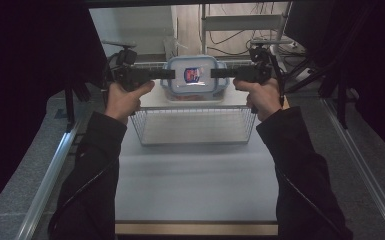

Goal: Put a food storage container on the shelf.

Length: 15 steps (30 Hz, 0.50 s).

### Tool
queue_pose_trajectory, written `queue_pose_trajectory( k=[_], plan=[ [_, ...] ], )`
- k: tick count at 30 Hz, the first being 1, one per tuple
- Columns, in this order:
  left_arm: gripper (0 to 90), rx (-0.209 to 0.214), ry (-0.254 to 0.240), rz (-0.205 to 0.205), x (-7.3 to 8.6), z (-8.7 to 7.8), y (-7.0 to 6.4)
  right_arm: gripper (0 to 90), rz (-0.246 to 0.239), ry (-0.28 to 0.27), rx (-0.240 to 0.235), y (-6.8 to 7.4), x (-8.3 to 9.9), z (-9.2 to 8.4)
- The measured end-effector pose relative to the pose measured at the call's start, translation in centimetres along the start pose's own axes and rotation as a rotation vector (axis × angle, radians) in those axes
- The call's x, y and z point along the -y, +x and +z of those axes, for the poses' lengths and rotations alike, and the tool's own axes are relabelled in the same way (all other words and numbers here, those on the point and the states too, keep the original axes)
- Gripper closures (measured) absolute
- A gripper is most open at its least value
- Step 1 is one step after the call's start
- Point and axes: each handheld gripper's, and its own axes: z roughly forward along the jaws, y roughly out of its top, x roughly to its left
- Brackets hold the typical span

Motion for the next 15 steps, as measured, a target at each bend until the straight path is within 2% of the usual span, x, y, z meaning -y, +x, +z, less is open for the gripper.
queue_pose_trajectory(
  k=[9,13,15],
  plan=[
    [57.0,-0.008,-0.024,-0.037,-1.0,1.0,1.1,57.9,0.040,-0.024,-0.002,-1.6,-1.1,0.5],
    [56.8,-0.008,-0.038,-0.039,-0.9,1.2,1.5,57.9,0.057,-0.020,-0.005,-2.1,-1.4,0.8],
    [56.6,-0.009,-0.044,-0.028,-0.9,1.2,1.6,57.9,0.067,-0.024,-0.009,-2.3,-1.4,0.8]
  ],
)
